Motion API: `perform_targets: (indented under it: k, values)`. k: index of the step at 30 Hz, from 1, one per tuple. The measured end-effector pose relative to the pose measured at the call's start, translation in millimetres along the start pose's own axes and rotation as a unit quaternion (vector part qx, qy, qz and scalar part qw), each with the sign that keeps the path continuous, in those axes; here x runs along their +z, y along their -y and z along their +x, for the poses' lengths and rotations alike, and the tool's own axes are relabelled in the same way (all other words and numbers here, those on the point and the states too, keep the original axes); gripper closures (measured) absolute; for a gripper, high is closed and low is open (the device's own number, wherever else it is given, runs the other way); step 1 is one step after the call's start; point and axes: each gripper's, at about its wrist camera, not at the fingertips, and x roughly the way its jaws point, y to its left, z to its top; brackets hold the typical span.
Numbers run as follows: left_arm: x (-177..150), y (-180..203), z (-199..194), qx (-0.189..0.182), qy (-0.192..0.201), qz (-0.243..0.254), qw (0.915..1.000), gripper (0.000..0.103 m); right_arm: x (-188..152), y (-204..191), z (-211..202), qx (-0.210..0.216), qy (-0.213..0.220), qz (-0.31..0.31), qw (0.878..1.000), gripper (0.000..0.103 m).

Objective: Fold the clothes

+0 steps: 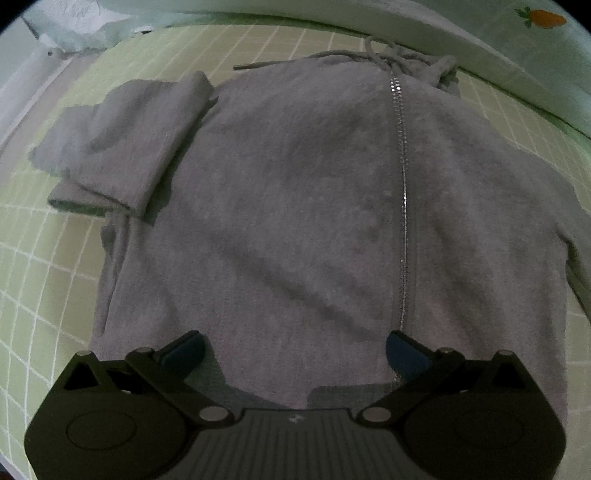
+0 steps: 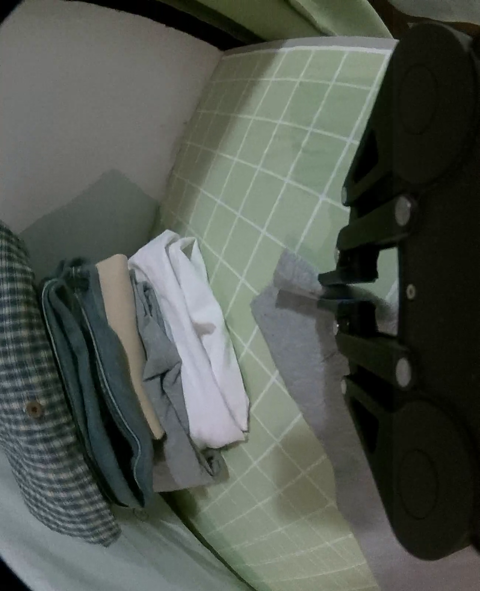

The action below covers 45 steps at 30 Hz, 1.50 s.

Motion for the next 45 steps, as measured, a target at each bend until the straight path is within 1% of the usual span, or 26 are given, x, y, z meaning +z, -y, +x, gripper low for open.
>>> perform_targets:
  k: [1, 3, 5, 6, 7, 9, 11, 12, 15, 18, 21, 23, 26, 29, 31, 32, 34, 37, 39, 43, 45]
  values:
    - [-1, -4, -2, -0.006, 0.001, -0.003, 1.0, 0.0, 1, 2, -2, 0.005, 0.0, 0.005, 1.0, 0.077]
    - [-7, -8, -12, -0.022, 0.014, -0.016, 0.9995, 0.0, 2, 6, -8, 0.011, 0.002, 0.011, 1.0, 0.064]
    - [-14, -13, -24, -0.026, 0.03, -0.025, 0.9989, 0.0, 2, 8, -14, 0.018, 0.003, 0.011, 1.0, 0.056]
    - [-17, -15, -30, -0.024, 0.041, -0.028, 0.9985, 0.0, 0, 6, -18, 0.023, 0.003, 0.005, 1.0, 0.043]
    - [-22, -19, -38, -0.022, 0.052, -0.03, 0.998, 0.0, -2, 5, -22, 0.028, 0.003, -0.001, 1.0, 0.028]
    - [-29, -26, -51, -0.016, 0.072, -0.035, 0.9966, 0.0, -10, -3, -35, 0.054, 0.005, -0.023, 0.998, 0.013]
    - [-33, -34, -62, -0.005, 0.09, -0.042, 0.9951, 0.0, -19, -13, -49, 0.084, 0.008, -0.049, 0.995, 0.007]
    - [-35, -39, -67, 0.001, 0.098, -0.044, 0.9942, 0.0, -25, -21, -57, 0.101, 0.008, -0.064, 0.993, 0.0]
    - [-43, -57, -77, 0.019, 0.112, -0.043, 0.9926, 0.0, -47, -50, -80, 0.15, 0.0, -0.119, 0.982, 0.0]
    - [-52, -82, -81, 0.024, 0.109, -0.05, 0.9925, 0.0, -71, -80, -104, 0.202, -0.007, -0.169, 0.965, 0.0]
    - [-57, -103, -81, 0.023, 0.1, -0.055, 0.9932, 0.0, -98, -109, -129, 0.257, -0.021, -0.193, 0.947, 0.0]
    - [-58, -116, -83, 0.022, 0.103, -0.051, 0.9932, 0.0, -117, -128, -147, 0.279, -0.032, -0.209, 0.937, 0.0]
    - [-55, -138, -84, 0.022, 0.106, -0.048, 0.993, 0.0, -142, -157, -169, 0.318, -0.049, -0.239, 0.916, 0.0]
    - [-44, -161, -81, 0.02, 0.11, -0.051, 0.9925, 0.0, -165, -187, -189, 0.334, -0.056, -0.276, 0.9, 0.0]
    - [-35, -175, -78, 0.018, 0.115, -0.052, 0.9919, 0.0, -182, -206, -200, 0.336, -0.053, -0.304, 0.89, 0.0]
    - [-29, -184, -76, 0.018, 0.117, -0.052, 0.9916, 0.0, -190, -216, -204, 0.329, -0.051, -0.316, 0.888, 0.0]
    - [-17, -200, -70, 0.016, 0.12, -0.055, 0.9911, 0.0, -205, -233, -208, 0.304, -0.051, -0.334, 0.891, 0.0]
    - [3, -223, -60, 0.013, 0.118, -0.057, 0.9912, 0.0, -220, -251, -205, 0.265, -0.058, -0.338, 0.901, 0.0]
    - [18, -237, -53, 0.01, 0.116, -0.059, 0.9914, 0.0, -226, -257, -204, 0.25, -0.058, -0.334, 0.907, 0.0]
    - [50, -257, -39, 0.003, 0.119, -0.049, 0.9917, 0.0, -234, -256, -199, 0.245, -0.063, -0.281, 0.926, 0.0]
    - [68, -266, -31, 0.0, 0.121, -0.042, 0.9917, 0.0, -239, -257, -200, 0.24, -0.05, -0.267, 0.932, 0.0]
